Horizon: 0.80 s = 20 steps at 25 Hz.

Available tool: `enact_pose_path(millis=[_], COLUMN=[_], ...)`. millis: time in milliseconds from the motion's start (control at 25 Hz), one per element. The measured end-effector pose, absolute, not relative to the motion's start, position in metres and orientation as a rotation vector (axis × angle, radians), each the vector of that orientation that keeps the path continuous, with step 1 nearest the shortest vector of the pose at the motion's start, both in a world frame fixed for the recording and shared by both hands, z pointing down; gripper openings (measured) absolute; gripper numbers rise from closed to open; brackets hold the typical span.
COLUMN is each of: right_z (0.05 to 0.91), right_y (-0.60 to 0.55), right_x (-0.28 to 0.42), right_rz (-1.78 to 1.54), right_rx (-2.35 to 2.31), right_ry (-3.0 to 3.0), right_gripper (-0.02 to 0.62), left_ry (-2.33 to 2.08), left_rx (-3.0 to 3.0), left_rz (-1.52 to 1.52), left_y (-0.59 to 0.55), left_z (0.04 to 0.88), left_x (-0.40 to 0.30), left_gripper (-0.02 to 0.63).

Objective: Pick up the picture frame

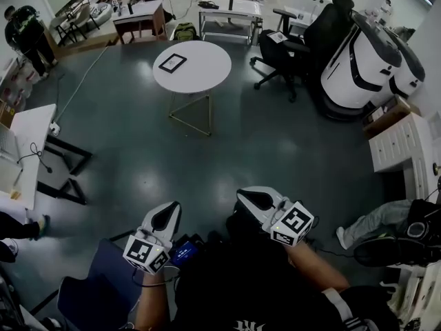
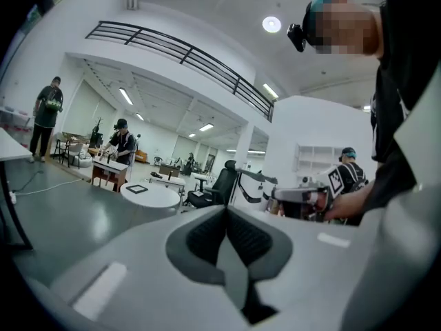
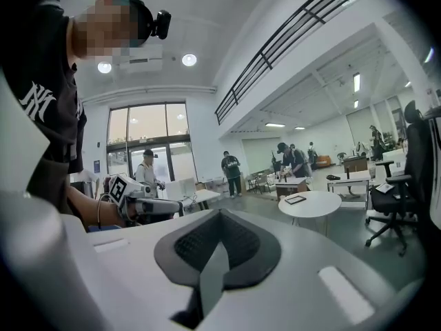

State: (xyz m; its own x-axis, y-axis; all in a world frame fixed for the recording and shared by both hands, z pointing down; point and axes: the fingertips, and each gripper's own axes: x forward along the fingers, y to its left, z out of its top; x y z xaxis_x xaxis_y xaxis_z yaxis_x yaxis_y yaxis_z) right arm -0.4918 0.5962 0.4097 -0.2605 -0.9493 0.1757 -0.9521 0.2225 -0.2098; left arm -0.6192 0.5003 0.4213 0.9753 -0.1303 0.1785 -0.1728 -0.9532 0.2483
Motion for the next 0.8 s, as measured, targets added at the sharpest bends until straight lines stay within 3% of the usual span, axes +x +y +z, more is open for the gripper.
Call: enact_pose_path(millis=[360, 800], right_z=[0.415, 0.401], right_y=[0.540, 0.473], right_x=[-0.432, -0.278], right_rz=[0.438, 0.417], right_rx=[1.911, 1.739], right_ry=[-2.478, -2.595], right_gripper=[-0.005, -0.004], left_ry=[-0.170, -0.313], left_rx=[2.841, 2.887], left_rz=[0.197, 0.141], left_y=[0.466, 0.391], left_z=[0.405, 0.355], left_x=[-0.553, -0.379], left_gripper=[0.003, 0.003])
